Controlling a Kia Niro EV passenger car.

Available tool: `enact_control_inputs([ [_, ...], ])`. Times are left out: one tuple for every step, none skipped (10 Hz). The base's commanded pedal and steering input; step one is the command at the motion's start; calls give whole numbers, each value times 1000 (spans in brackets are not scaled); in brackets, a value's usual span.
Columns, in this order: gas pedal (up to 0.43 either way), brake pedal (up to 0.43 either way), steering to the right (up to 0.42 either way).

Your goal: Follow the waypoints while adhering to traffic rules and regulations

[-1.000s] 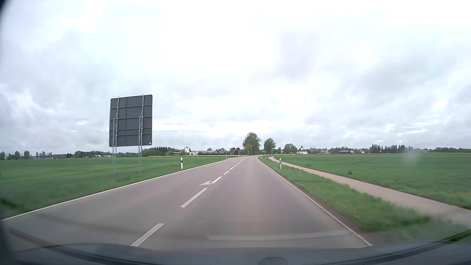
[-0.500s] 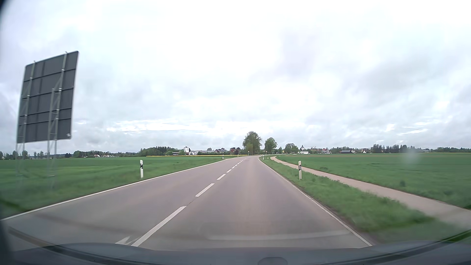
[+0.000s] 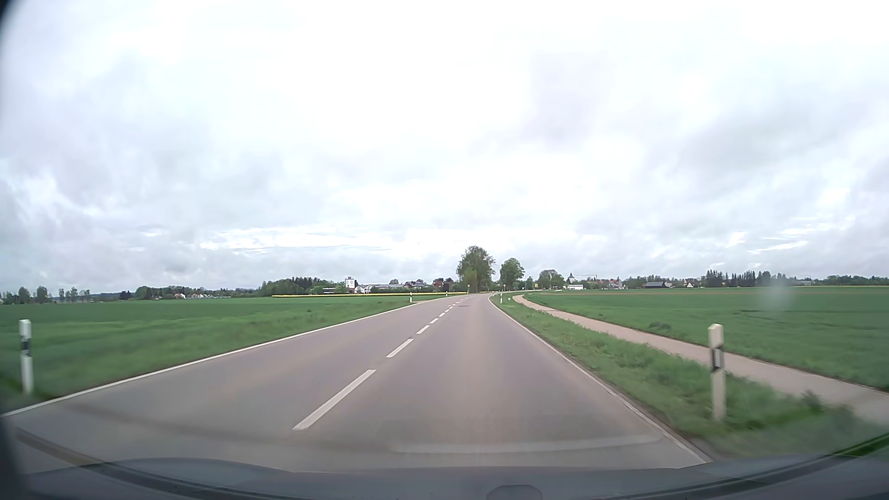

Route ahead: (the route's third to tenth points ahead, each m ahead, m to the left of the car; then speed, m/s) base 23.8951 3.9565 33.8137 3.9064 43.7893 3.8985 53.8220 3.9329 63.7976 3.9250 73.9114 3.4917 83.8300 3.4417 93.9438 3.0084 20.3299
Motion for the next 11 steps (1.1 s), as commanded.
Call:
enact_control_inputs([
  [220, 0, 0],
  [220, 0, 0],
  [220, 0, 0],
  [220, 0, 0],
  [220, 0, 0],
  [220, 0, 0],
  [220, 0, 0],
  [220, 0, 0],
  [220, 0, 0],
  [220, 0, 0],
  [220, 0, 0],
])
